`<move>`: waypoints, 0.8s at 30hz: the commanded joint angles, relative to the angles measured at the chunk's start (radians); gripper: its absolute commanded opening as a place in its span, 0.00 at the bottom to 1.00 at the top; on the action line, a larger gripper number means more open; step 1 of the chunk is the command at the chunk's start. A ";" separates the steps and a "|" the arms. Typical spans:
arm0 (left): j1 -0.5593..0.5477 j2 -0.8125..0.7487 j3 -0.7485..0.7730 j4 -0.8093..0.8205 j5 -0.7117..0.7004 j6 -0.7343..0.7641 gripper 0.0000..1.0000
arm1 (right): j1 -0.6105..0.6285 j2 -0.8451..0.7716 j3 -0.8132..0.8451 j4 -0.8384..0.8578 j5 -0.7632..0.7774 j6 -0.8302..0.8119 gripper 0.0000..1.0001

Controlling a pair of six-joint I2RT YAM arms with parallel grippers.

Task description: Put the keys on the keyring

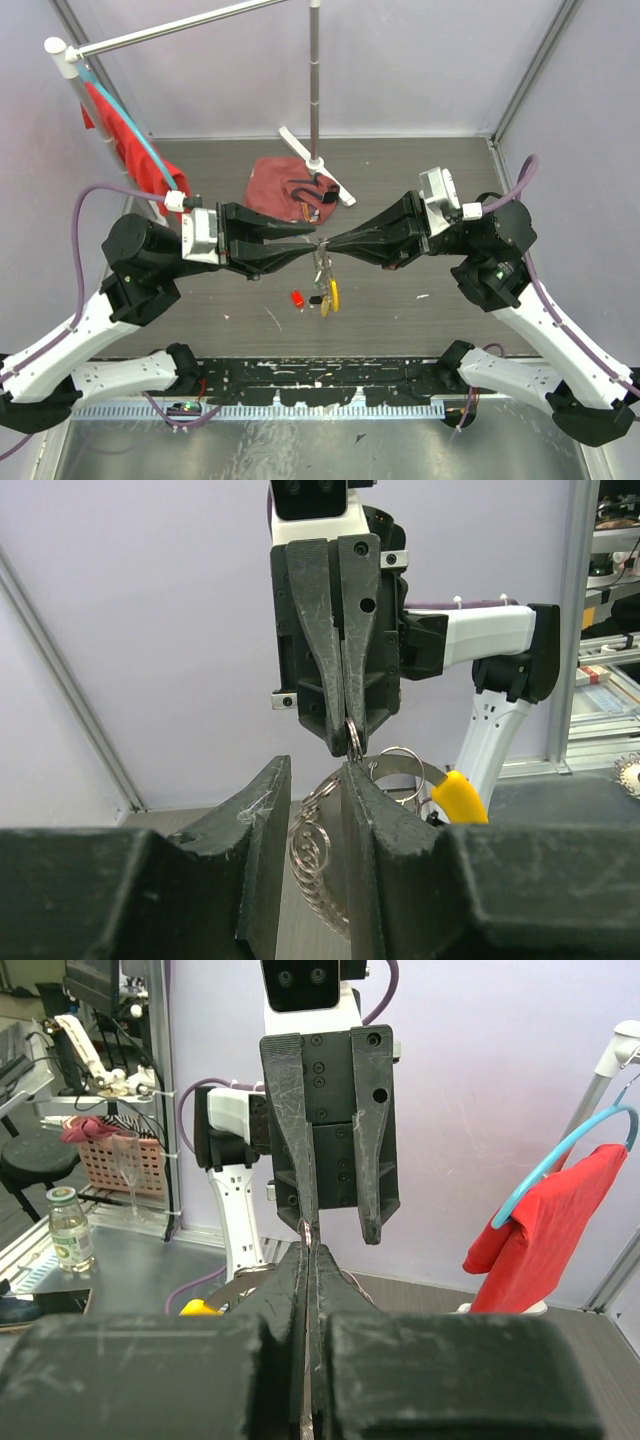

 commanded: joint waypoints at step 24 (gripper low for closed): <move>-0.003 0.031 0.005 0.065 0.039 -0.032 0.14 | 0.003 -0.004 0.007 0.054 0.043 -0.010 0.01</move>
